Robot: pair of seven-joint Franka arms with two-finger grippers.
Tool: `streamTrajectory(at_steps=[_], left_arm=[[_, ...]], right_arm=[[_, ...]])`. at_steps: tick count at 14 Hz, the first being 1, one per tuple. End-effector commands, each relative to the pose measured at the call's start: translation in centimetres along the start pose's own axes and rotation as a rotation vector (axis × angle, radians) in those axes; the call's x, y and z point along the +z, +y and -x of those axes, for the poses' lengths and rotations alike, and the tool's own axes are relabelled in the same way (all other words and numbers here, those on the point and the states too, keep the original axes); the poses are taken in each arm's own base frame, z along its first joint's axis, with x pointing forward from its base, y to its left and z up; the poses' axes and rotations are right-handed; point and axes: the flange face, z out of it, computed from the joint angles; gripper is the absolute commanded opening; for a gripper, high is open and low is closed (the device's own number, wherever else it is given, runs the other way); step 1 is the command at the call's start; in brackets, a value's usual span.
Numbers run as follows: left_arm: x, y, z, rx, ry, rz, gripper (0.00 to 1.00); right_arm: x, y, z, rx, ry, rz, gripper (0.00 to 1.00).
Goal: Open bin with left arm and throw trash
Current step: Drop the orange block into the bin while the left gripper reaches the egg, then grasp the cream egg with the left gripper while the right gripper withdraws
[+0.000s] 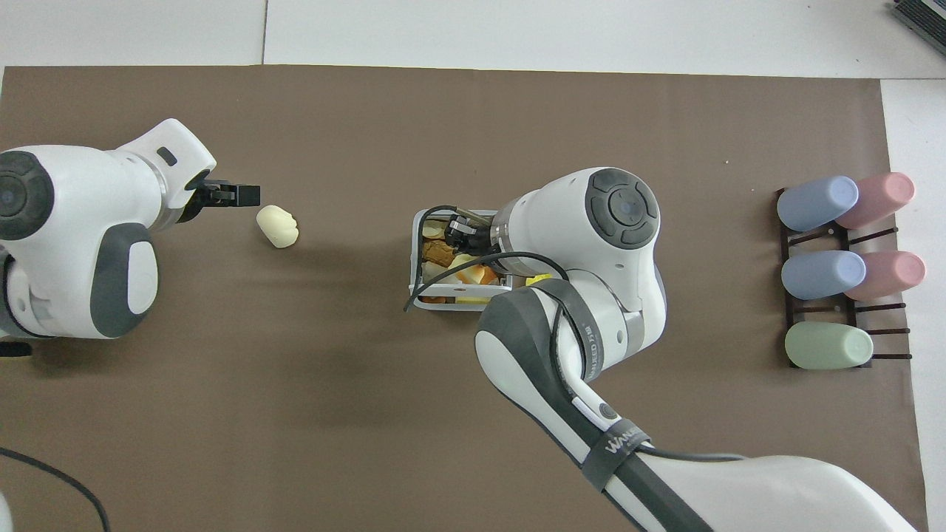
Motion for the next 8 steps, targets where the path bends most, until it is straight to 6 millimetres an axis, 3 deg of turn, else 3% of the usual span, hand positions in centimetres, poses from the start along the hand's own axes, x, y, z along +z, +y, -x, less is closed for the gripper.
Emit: streamTrajectory(at_steps=[1,3,6,7,8], left_arm=[[5.2,0.3,0.7,-0.028,-0.008,-0.011,1.0],[8.7,0.4,1.7,-0.075,-0.045,-0.015,1.0],[9.9,0.6,3.0,-0.106,-0.08,-0.016,0.88],[9.8,1.6,3.2,-0.113,-0.094,-0.014,0.74],[9.8,1.8,3.2,-0.112,-0.109,-0.015,0.45]], right_arm=[[-1.1,-0.1,0.1,0.019,0.014,-0.033,1.0],[-2.5,-0.7,-0.3,0.016,0.028,-0.05,1.0],[-3.8,-1.1,-1.1,0.01,0.056,-0.066,1.0],[-4.0,-1.5,-0.9,0.005,0.06,-0.073,1.0],[-3.9,-1.8,-0.5,-0.003,0.062,-0.077,1.0]])
